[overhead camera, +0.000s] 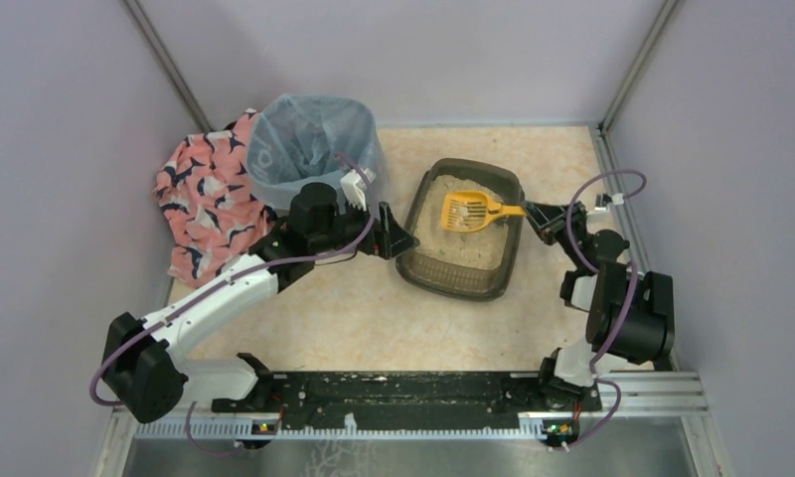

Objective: Clean the litter box

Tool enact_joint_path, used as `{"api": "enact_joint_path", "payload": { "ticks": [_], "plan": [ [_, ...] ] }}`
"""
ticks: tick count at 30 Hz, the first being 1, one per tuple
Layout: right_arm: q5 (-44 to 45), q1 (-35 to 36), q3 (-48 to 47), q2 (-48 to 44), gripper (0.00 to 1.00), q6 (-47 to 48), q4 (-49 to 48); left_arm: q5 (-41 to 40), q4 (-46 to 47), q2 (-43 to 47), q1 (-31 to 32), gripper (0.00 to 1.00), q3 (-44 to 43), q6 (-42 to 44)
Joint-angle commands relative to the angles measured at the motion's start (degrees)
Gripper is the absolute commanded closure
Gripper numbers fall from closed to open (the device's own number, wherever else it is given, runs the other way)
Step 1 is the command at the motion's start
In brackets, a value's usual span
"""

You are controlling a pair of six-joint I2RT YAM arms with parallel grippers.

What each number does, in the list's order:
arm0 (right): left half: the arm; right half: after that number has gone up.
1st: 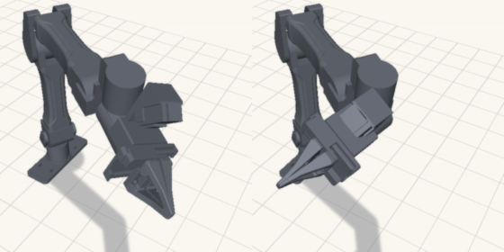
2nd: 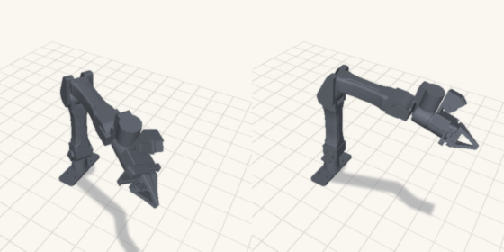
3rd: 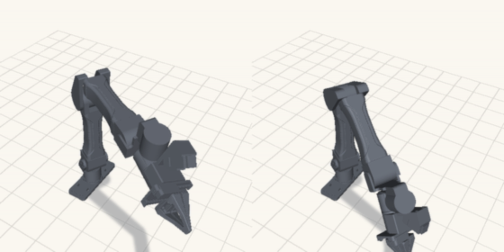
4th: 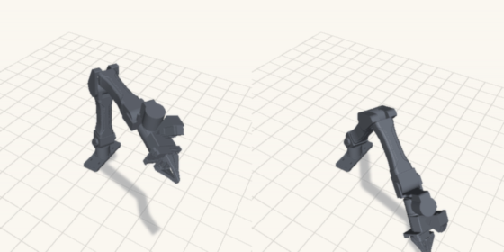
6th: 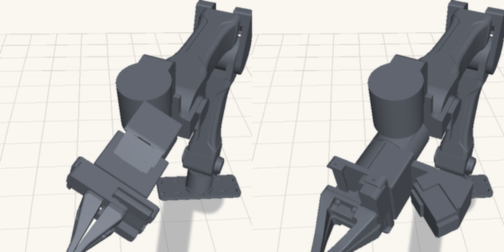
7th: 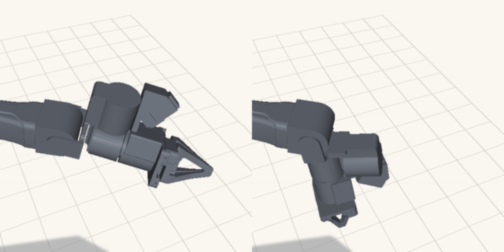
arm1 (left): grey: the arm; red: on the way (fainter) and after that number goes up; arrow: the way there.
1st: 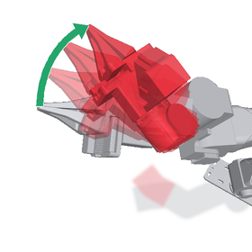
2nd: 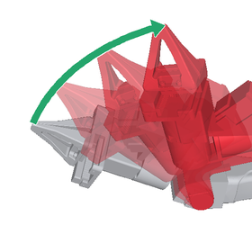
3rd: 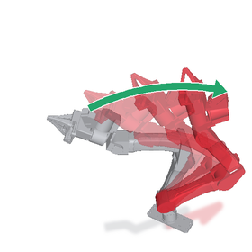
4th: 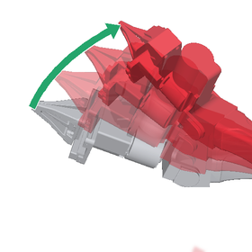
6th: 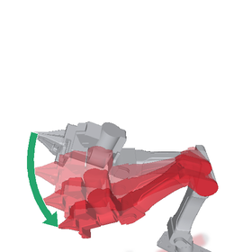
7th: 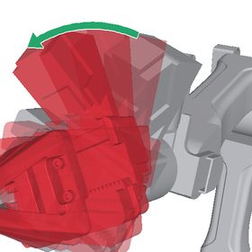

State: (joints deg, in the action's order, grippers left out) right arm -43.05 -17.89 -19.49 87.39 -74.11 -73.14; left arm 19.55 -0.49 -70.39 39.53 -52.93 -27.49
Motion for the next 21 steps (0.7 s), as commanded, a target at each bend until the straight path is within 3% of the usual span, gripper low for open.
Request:
{"api": "enact_joint_path", "payload": {
  "ticks": [1,4,7,9,12,19,21],
  "plan": [
    [-2.28,-0.06,-3.17,-0.98,1.00,0.39,-2.20,-0.35,-1.47,-1.80,2.21,0.01,-3.72,2.32],
    [-1.94,0.37,-2.29,-2.22,1.00,0.05,-1.69,-0.41,-0.84,-2.10,3.28,0.01,-4.11,2.26],
    [-2.45,0.95,-4.12,-4.34,1.00,4.79,7.06,-0.97,-1.23,-1.53,3.52,0.01,-4.76,2.56],
    [-1.50,0.02,-2.83,-5.91,1.00,4.01,5.59,-1.40,-1.53,-0.87,3.54,0.01,-5.13,3.05],
    [-5.06,1.54,-5.84,-6.47,1.00,7.39,10.69,-2.26,-3.11,0.00,3.54,0.01,-5.86,3.65],
    [-3.78,-0.83,-4.39,-11.83,1.00,4.24,10.03,-3.83,-3.20,6.41,3.54,0.01,-3.77,3.24],
    [-3.35,0.20,-5.72,-12.78,1.00,8.23,13.82,-4.83,-3.55,8.58,3.54,0.01,-3.43,3.82]
  ]
}}
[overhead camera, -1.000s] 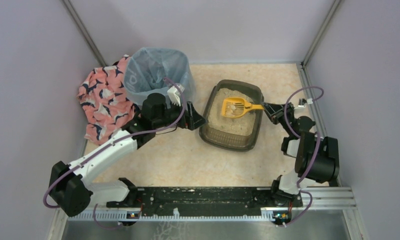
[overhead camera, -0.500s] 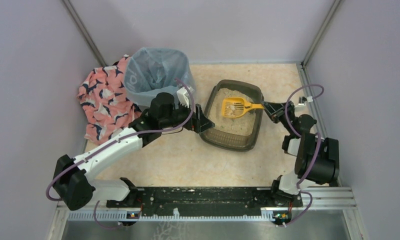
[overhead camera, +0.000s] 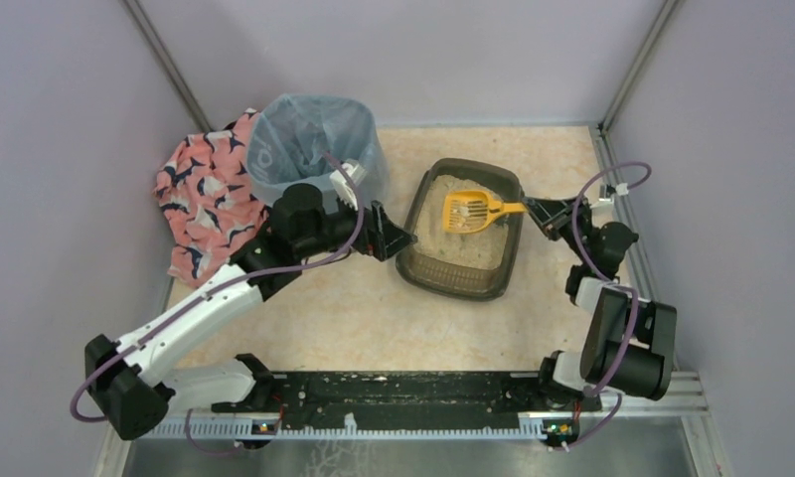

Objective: Clean the litter box

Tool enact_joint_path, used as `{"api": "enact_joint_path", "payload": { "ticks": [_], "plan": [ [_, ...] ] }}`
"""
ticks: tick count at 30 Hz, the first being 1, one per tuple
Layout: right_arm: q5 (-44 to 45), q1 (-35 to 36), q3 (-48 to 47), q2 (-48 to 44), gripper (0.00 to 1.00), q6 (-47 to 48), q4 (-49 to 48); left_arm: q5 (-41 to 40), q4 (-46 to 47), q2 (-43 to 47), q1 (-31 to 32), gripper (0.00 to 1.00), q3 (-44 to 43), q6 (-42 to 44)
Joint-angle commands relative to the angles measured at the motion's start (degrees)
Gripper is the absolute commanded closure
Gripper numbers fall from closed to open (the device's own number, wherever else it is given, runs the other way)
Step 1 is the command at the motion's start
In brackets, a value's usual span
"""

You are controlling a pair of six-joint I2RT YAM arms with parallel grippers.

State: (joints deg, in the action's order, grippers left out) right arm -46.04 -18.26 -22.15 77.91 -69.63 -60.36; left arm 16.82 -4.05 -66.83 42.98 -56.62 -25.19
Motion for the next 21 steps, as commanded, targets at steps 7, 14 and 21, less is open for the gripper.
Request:
{"api": "enact_joint_path", "payload": {
  "ticks": [7,14,21],
  "plan": [
    [0.41,2.16,-6.29,-5.37,1.00,10.57,12.77,-5.92,-1.93,8.39,0.08,0.01,0.65,3.48],
    [1.35,0.70,-4.18,-3.54,1.00,6.96,8.34,-10.98,-1.52,11.61,0.03,0.01,1.95,4.04],
    [0.17,-1.45,-3.66,-2.12,1.00,-4.22,-3.83,-16.07,-1.15,15.30,-0.78,0.01,3.77,3.84]
  ]
}}
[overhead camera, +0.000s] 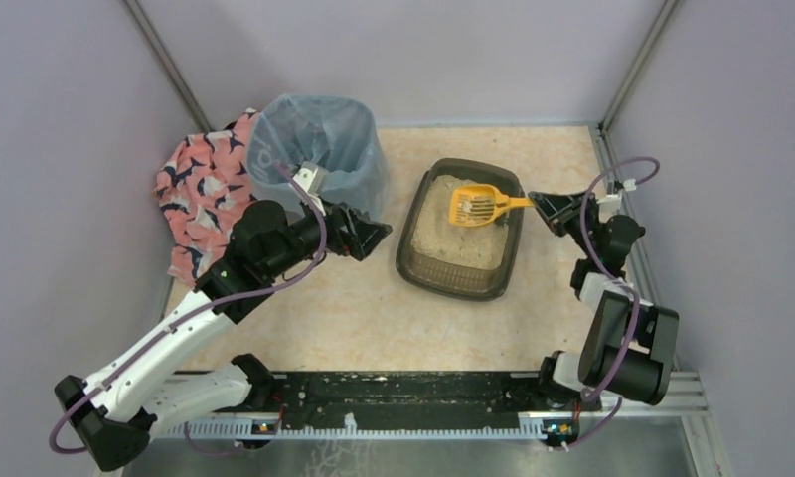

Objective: Clean the litter box

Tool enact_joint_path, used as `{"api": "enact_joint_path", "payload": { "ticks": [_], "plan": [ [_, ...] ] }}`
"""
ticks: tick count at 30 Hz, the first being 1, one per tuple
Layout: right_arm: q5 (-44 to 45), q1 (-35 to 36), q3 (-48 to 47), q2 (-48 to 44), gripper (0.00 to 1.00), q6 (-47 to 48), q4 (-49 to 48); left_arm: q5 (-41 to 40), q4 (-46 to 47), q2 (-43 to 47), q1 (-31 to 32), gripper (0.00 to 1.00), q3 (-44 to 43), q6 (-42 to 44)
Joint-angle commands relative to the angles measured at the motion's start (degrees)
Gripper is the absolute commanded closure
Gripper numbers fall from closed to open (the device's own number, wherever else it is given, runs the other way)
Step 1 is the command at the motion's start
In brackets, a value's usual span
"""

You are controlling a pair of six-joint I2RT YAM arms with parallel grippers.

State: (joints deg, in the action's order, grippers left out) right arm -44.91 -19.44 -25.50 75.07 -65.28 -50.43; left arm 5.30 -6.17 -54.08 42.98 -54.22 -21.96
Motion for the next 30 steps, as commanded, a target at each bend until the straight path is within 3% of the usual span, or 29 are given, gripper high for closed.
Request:
{"api": "enact_joint_path", "payload": {
  "ticks": [1,4,11,20,30],
  "plan": [
    [-0.68,-0.02,-0.35,0.36,1.00,-10.75,-15.73,-4.77,1.13,3.17,-1.43,0.01,1.67,0.68],
    [0.57,1.44,-2.47,-3.24,1.00,-12.71,-14.26,-6.59,0.79,5.01,-4.46,0.01,2.24,0.77],
    [3.03,5.82,-14.06,-9.07,1.00,-8.18,1.24,-7.33,-3.26,9.35,-10.97,0.01,2.46,1.55],
    [7.25,13.96,-26.54,-3.71,1.00,-9.83,4.56,-11.99,-10.23,11.62,-13.46,0.01,1.19,0.63],
    [9.13,24.98,-43.79,8.55,1.00,-8.95,10.83,-14.06,-14.72,14.79,-14.38,0.01,1.03,-0.30]
  ]
}}
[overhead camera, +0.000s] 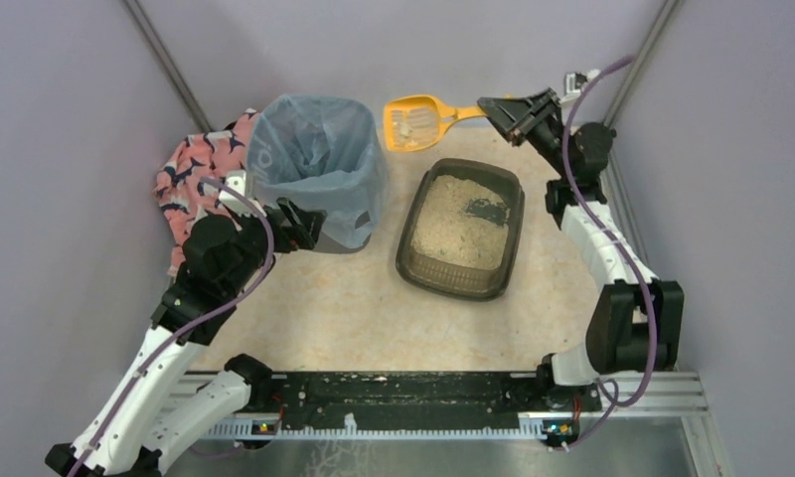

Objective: Clean the litter box

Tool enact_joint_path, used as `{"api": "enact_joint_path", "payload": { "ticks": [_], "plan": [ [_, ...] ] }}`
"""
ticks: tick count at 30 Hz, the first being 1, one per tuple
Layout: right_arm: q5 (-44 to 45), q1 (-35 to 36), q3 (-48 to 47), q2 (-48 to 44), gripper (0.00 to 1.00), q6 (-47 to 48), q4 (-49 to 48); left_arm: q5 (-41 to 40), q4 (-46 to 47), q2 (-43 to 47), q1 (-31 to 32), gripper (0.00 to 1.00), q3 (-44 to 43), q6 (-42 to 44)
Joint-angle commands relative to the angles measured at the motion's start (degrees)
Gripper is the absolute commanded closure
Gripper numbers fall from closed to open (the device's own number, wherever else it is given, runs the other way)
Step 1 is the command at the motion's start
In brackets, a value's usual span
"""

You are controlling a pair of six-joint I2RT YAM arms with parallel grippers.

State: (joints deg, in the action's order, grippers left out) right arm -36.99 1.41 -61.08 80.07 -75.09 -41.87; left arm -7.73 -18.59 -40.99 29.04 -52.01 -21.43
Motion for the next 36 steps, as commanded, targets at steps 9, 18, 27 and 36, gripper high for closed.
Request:
{"api": "enact_joint_path", "payload": {
  "ticks": [9,18,27,36],
  "plan": [
    [1.75,12.81,-24.51,15.70,1.00,9.66,12.51,-1.01,-4.09,5.10,-0.47,0.01,-0.63,-0.95],
    [7.10,22.39,-45.86,24.27,1.00,37.39,34.95,-1.63,-5.04,5.88,-0.49,0.01,-0.17,-0.26],
    [28.01,36.93,-52.50,22.76,1.00,73.04,48.09,-1.01,-3.37,4.36,-0.49,0.01,0.98,-0.54],
    [24.20,37.35,-45.87,16.37,1.00,69.56,38.34,-0.74,-2.67,4.32,-0.47,0.01,1.71,-0.89]
  ]
}}
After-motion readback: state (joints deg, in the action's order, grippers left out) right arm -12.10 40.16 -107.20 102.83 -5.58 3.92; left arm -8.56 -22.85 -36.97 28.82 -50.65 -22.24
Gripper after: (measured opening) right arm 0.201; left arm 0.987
